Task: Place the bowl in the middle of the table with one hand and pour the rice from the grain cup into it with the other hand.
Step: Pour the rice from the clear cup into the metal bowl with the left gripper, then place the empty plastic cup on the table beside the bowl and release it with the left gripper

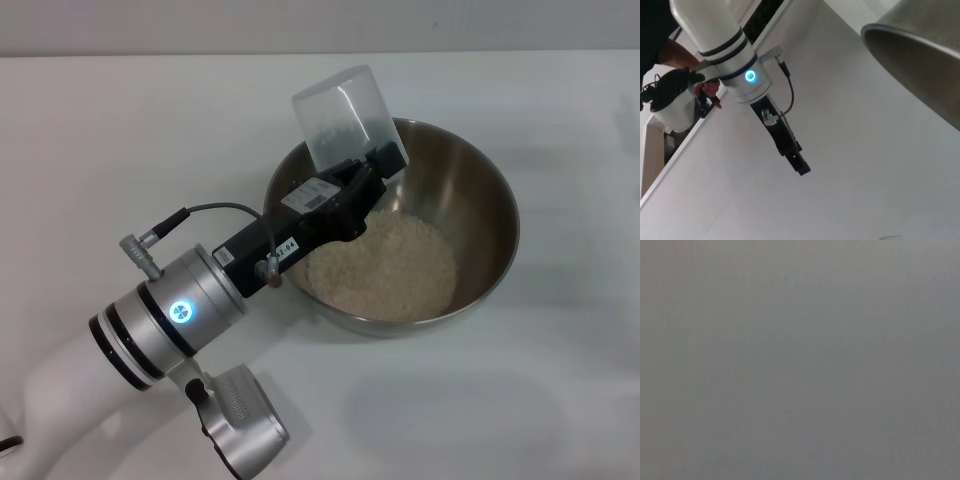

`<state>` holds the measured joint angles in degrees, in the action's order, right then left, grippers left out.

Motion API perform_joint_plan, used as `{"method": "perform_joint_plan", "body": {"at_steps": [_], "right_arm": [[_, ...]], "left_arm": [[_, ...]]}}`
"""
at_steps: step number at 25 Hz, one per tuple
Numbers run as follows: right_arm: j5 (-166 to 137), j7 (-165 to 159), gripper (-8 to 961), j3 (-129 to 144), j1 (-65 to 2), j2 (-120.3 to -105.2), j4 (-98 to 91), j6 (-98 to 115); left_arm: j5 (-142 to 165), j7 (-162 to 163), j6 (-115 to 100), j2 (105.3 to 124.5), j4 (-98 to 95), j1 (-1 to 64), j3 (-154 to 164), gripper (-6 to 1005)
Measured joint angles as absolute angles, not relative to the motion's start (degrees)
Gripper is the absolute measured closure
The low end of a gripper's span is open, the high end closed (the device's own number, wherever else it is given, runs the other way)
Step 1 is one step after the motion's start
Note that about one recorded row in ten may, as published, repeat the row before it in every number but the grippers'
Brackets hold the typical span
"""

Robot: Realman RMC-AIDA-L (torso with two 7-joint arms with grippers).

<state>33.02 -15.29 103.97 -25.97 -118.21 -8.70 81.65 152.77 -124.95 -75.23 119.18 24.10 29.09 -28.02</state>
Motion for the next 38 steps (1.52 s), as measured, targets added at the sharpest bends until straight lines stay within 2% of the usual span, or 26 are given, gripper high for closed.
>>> {"method": "perform_joint_plan", "body": {"at_steps": [6,14,25,38], "right_arm": [[33.2,-15.3,299,104.0,-26.0,-118.21,-8.6,81.7],[33.4,-15.3,299,104.0,-26.0,-118.21,-8.3,81.6],[33.5,-15.3,299,104.0,-25.6,-118.21,-8.5,81.7],[33.1,-15.3,299,104.0,-25.9,-118.21,-8.6,81.3]], "left_arm": [[152.5,-114.2,-75.2,119.17,25.0,28.9,-30.6,984],[146.5,-67.7,-72.1,119.18,30.1,26.4,-36.6,984],[131.3,-21.6,-62.4,118.84,22.5,27.1,-41.5,984],[131.2,-8.0,-52.9,119.17,20.0,26.7,-45.0,983]]}}
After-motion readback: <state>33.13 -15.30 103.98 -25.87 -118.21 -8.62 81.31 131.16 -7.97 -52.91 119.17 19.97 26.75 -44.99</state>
